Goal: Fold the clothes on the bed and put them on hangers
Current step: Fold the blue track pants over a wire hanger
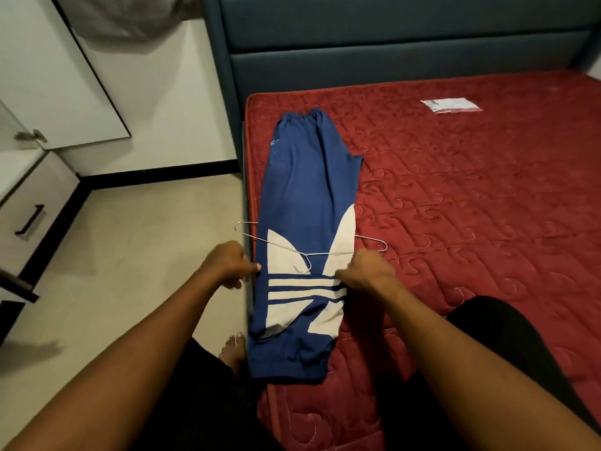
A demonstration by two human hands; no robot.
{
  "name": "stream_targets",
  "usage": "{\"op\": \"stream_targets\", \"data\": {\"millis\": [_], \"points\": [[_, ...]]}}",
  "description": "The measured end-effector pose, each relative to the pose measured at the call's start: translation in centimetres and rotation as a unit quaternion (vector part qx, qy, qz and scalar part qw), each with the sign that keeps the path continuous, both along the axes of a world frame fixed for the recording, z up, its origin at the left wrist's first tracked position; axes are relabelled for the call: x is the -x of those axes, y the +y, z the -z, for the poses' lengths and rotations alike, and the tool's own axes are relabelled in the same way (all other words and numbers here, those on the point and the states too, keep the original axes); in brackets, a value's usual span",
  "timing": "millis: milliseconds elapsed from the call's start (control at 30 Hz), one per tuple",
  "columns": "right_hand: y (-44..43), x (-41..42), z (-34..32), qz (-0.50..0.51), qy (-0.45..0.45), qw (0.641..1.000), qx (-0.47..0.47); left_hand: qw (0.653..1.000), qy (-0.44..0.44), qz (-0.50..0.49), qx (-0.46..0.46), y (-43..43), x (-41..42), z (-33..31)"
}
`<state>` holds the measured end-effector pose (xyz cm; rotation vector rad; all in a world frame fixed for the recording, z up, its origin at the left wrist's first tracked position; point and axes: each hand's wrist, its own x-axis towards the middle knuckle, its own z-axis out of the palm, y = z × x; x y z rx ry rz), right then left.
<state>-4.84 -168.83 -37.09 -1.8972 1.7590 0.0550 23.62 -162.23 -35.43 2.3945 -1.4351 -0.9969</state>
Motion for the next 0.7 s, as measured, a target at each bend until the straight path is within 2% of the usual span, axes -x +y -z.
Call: {"op": "stream_targets", "data": {"millis": [67,133,200,267,300,367,433,500,600,700], "points": [[-0.4,-0.7,-0.1,-0.041,-0.001,0.99,0.136,0.973,-0.142,0.072,0.166,-1.1,0.3,0.2],[-1.1,-1.5,0.0,-0.108,-0.038,0.97,0.215,0.935,-0.202,0.163,0.243,-2.3,1.1,0.5],[-2.0,-2.3,0.2,-0.19,-0.004,0.956,0.224,0.914,-0.23,0.236,0.236,-3.6,2.1,0.7],[-2.5,-3.1,0.5,-0.261,0.083,0.942,0.195,0.907,-0.252,0.291,0.172,-4.7,3.1,1.1],[-3.0,-3.3,0.8,-0.284,0.12,0.933,0.187,0.907,-0.253,0.309,0.136,-5.5,3.4,1.4],[-4.2,-3.6,0.9,-0.306,0.14,0.922,0.189,0.907,-0.244,0.33,0.098,-6.9,3.3,1.3],[-5.8,-3.3,0.2,-0.308,0.079,0.934,0.166,0.897,-0.238,0.356,0.11,-8.3,2.4,0.4],[-8.8,-2.7,-1.4,-0.287,-0.039,0.948,0.133,0.892,-0.22,0.366,0.15,-10.6,1.0,-1.9],[-14.6,-2.5,-5.1,-0.228,-0.154,0.939,0.205,0.924,-0.114,0.287,0.224,-15.6,-1.2,-6.7],[-21.3,-4.3,-10.0,-0.186,-0.228,0.919,0.262,0.925,-0.042,0.21,0.313,-21.2,-2.8,-11.7]]}}
